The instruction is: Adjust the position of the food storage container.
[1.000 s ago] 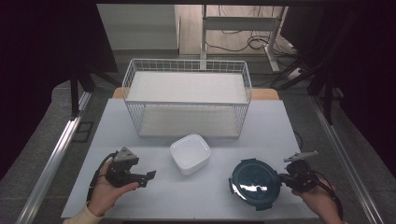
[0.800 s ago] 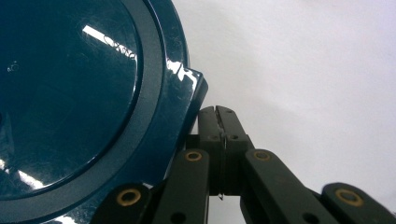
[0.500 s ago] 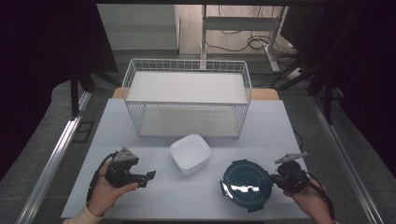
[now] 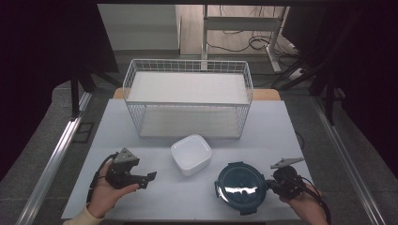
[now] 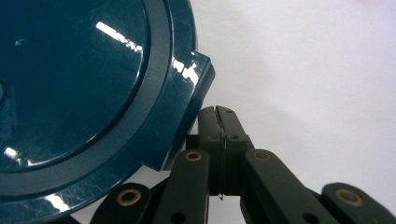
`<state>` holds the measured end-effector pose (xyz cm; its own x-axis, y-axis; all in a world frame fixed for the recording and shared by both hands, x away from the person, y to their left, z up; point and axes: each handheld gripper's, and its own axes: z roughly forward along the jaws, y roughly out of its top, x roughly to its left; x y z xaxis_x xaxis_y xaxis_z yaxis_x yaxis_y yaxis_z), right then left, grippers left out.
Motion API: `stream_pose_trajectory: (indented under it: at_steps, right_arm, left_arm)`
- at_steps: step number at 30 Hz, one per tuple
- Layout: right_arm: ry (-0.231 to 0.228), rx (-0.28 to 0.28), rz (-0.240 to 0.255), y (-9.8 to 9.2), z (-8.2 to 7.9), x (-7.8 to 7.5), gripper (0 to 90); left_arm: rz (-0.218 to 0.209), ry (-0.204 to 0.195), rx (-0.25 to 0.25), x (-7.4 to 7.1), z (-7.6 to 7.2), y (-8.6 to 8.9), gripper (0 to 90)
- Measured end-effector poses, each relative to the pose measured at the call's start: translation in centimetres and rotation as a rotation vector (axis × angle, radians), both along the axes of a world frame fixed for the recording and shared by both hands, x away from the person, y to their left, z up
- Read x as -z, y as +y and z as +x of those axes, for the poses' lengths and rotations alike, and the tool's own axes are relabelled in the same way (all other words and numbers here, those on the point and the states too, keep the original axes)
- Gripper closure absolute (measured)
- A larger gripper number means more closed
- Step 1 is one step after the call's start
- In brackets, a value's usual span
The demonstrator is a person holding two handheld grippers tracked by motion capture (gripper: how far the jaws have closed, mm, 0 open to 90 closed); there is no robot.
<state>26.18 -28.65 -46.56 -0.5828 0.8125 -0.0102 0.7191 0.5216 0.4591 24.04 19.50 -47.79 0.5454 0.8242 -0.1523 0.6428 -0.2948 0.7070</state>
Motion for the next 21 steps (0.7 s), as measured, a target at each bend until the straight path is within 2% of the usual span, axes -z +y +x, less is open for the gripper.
stream_pose_trajectory:
  at_steps: [7,14,21]
  right_arm:
    - [0.004,-0.036,0.0,1.2,-0.3,0.3,89.8]
    - [-0.008,-0.052,0.003,2.5,0.4,0.6,89.8]
    - [-0.001,-0.088,-0.009,3.7,0.3,0.7,89.8]
  left_arm:
    - [0.0,0.002,0.002,0.0,0.0,0.0,16.3]
    - [0.002,0.004,0.002,0.1,0.0,0.0,16.3]
    - [0.001,0.006,0.001,0.2,0.0,0.0,16.3]
